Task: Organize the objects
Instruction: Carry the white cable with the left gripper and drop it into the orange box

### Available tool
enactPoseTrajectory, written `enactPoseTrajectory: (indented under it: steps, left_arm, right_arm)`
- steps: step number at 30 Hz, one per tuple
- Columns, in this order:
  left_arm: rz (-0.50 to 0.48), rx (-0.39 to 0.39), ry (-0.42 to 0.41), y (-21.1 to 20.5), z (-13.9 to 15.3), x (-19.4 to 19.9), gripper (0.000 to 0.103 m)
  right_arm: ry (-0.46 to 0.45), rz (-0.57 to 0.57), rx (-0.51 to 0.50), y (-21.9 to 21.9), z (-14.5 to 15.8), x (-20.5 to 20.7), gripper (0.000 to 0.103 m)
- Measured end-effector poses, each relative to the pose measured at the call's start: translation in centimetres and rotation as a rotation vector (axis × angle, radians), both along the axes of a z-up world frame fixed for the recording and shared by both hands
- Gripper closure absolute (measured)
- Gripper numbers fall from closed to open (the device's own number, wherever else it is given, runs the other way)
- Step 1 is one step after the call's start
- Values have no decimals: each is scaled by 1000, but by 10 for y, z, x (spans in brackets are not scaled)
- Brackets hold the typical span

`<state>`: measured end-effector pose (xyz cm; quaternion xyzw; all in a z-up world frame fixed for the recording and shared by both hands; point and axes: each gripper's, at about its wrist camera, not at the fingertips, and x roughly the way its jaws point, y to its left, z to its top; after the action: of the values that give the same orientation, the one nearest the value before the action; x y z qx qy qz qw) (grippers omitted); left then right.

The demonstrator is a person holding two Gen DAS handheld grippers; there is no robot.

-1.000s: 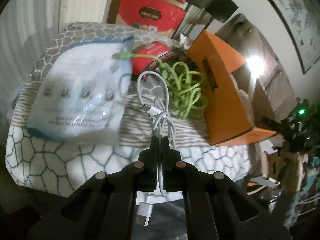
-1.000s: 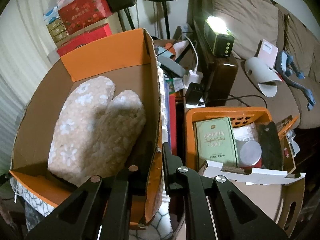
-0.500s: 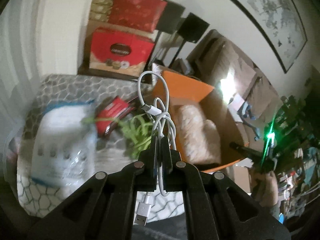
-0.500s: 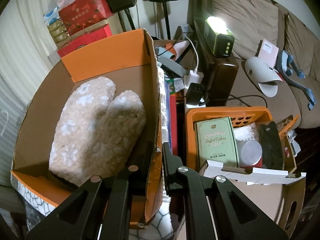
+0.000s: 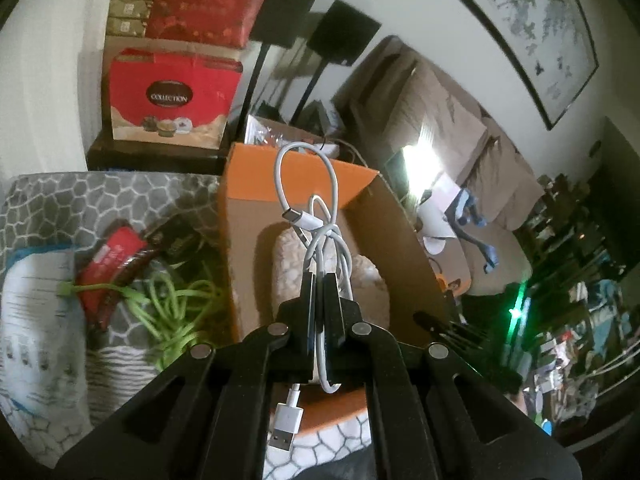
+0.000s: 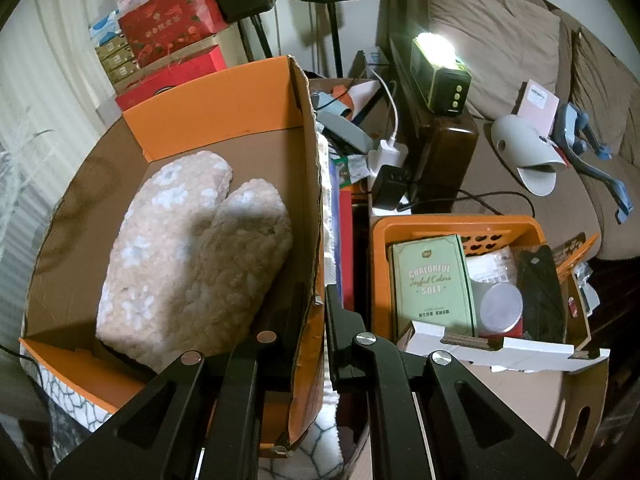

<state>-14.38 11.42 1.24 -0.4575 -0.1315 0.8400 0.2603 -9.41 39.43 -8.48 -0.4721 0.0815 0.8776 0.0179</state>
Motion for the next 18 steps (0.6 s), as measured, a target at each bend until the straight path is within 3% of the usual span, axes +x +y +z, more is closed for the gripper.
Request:
enactPoseTrajectory:
  steps: [13,16,18]
  left_arm:
    - [-2,-71,-48,28,-37,-13,98]
    - [-11,-76,-46,26,-34,-12,78]
    - [-7,-80,-23,21,-28,-8,76]
  right_arm:
    - [0,1,0,0,0,0,95]
    - [1,1,-2,1,0,0,95]
    - [1,1,-1,0,0,0,95]
